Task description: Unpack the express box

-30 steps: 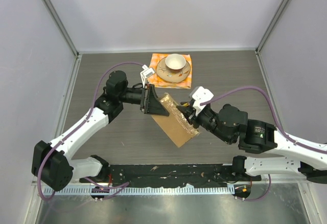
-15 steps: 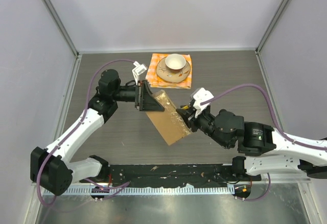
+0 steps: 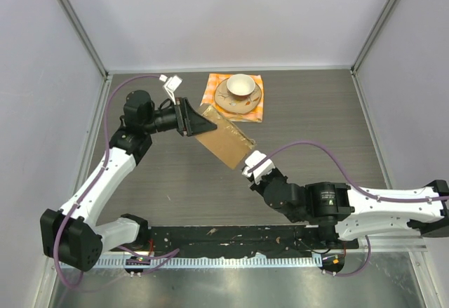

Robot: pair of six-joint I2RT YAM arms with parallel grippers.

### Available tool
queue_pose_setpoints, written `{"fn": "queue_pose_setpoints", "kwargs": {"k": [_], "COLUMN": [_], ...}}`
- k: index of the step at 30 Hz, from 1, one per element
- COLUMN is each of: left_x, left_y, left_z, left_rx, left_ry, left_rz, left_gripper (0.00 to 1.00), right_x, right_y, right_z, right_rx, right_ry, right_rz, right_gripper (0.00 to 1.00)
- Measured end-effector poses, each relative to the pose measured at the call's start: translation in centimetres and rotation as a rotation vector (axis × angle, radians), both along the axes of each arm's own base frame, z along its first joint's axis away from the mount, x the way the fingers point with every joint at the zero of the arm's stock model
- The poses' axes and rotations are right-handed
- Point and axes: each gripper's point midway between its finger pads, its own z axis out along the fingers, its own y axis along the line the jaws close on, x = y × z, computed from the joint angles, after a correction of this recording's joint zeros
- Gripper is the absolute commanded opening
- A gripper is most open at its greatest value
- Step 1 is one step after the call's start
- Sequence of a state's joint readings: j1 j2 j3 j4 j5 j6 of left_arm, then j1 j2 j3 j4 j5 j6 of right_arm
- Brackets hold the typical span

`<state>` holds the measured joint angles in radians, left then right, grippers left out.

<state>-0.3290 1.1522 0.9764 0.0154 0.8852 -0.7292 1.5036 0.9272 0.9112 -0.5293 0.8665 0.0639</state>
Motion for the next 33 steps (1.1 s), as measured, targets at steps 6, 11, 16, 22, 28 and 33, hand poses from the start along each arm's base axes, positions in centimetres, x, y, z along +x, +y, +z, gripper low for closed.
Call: {"fn": "queue_pose_setpoints", "kwargs": {"k": [6,11,16,22,28,33], "left_x": [-0.5,-2.2,-4.7,-5.8,-5.9,-5.9], "left_y": [-0.3,-0.7,-1.4,-1.6,-1.6,-1.7], "left_z": [1.0,1.2,1.3,1.6,1.7,1.9], "left_rx": [-0.03,-0.051,-0.067,-0.077,-0.08,-0.085], "left_ry": [-0.027,-0.059,-0.08,-0.095,-0.097,-0.092], "left_rz": [-0.041,-0.144,-0.273,-0.333,-0.337,-0.339], "left_gripper": [0.0,0.0,0.0,0.0,0.0,0.0], "right_x": [0.2,0.0,-0.4,-0.5,-0.7,-0.6], "right_y": [-0.8,-1.7,-0.9,2.5,4.9,5.0], "right_z": [1.6,7.4,14.4,16.0,15.1,15.9], "right_rx": [0.069,0.239,0.424,0.419,0.373,0.396], "right_ry": [-0.016,-0.063,-0.138,-0.208,-0.238,-0.264], "right_rz": [-0.014,0.029,0.103,0.171,0.218,0.217], "right_gripper": [0.01,0.01,0.01,0.01,0.01,0.01]}}
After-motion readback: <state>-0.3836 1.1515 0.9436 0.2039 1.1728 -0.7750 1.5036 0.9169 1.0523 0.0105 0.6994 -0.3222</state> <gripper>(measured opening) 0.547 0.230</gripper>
